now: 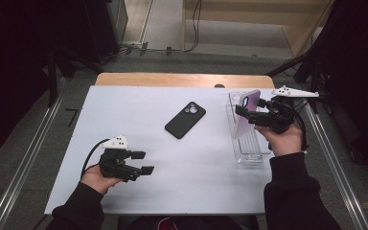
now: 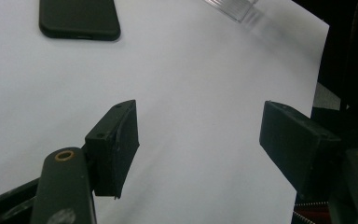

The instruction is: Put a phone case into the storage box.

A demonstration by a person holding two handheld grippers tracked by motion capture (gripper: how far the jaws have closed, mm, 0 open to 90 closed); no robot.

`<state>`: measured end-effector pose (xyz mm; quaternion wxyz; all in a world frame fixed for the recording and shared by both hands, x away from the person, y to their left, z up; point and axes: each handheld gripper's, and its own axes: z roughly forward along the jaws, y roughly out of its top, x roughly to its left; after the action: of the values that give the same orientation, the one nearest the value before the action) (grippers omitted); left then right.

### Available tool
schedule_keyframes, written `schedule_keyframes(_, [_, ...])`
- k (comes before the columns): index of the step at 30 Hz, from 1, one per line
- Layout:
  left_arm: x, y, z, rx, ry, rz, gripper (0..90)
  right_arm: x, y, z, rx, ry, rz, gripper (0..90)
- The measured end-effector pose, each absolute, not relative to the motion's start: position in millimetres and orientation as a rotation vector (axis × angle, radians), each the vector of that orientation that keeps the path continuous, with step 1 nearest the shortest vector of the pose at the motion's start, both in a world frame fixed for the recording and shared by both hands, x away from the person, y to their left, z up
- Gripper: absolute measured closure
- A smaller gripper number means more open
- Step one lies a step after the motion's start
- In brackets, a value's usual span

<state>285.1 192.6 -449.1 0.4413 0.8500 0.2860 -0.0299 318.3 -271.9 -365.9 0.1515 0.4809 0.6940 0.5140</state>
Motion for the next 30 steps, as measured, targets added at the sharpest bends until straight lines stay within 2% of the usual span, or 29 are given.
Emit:
schedule_keyframes(21, [289.6,193.4,-452.4,2.103,0.754,-0.11,28.8,376.5,-279.6,-363.6,1.488,1.802,1.3,14.6])
schedule_keyframes(30, [289.2,191.2,-451.0,2.102,0.741,-0.115,28.8,405.2,-276.7,-377.0,1.526,1.743,1.242,14.6])
